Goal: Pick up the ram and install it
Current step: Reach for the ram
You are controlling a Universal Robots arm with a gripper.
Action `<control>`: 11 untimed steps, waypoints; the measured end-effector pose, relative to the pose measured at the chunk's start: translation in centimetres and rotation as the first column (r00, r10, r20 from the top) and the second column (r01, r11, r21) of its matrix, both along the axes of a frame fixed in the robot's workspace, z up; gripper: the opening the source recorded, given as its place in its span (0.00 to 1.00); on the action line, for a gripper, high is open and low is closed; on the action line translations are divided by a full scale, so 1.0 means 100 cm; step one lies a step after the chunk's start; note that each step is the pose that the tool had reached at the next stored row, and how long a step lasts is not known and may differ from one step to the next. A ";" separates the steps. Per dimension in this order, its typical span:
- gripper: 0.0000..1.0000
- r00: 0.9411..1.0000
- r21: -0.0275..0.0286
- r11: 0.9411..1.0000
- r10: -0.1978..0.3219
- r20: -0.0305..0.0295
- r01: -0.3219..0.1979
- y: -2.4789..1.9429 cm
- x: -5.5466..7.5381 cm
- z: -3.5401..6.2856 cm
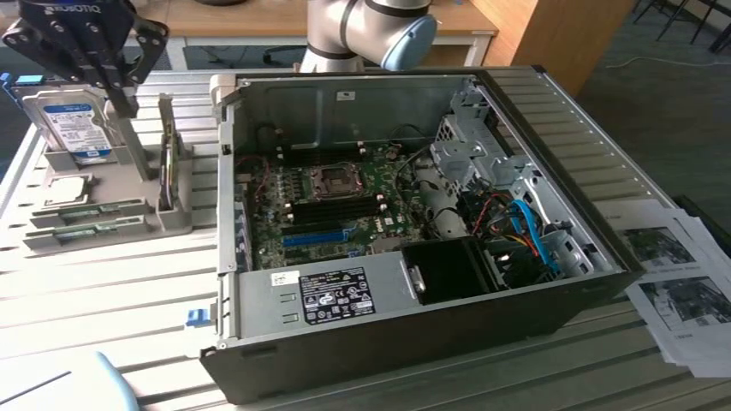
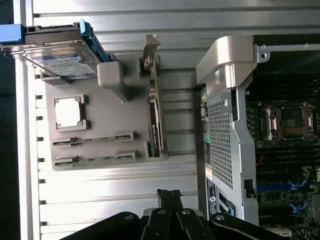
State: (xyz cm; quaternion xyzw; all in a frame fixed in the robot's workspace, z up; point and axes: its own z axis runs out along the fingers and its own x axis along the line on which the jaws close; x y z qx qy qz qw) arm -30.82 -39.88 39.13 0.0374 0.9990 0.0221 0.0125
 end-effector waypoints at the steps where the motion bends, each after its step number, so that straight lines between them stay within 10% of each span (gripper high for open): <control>1: 0.09 1.000 0.000 1.000 0.000 0.000 0.000 0.0000 -0.003 0.0000; 11: 0.09 1.000 0.000 1.000 0.000 0.000 0.000 0.0000 -0.029 -0.0005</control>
